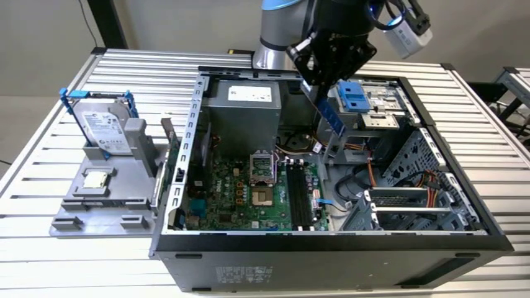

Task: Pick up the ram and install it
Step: 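Insert the ram into the slot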

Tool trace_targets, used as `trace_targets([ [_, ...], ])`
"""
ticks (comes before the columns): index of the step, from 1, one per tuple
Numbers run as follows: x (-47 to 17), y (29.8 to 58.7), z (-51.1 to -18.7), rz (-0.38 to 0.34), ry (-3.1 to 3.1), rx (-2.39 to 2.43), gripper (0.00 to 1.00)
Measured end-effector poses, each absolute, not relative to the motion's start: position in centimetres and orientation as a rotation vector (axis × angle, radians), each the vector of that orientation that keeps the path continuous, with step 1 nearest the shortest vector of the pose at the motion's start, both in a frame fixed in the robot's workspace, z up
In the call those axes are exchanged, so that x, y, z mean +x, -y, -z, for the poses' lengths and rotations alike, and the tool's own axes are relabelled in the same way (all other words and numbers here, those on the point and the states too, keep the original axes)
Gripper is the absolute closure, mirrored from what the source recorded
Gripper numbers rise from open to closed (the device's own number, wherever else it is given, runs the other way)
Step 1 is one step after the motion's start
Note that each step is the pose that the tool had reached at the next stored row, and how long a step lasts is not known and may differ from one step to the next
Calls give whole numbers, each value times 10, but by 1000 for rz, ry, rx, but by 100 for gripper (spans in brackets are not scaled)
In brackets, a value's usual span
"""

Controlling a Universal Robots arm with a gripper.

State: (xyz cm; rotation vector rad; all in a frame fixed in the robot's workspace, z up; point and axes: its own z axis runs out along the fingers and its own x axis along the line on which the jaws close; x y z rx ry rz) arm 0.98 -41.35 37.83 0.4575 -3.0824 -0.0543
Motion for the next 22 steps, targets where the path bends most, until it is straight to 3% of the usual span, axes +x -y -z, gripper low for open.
trace_targets([
  [22, 10, 414, -375, 58, 3118, 119, 100],
])
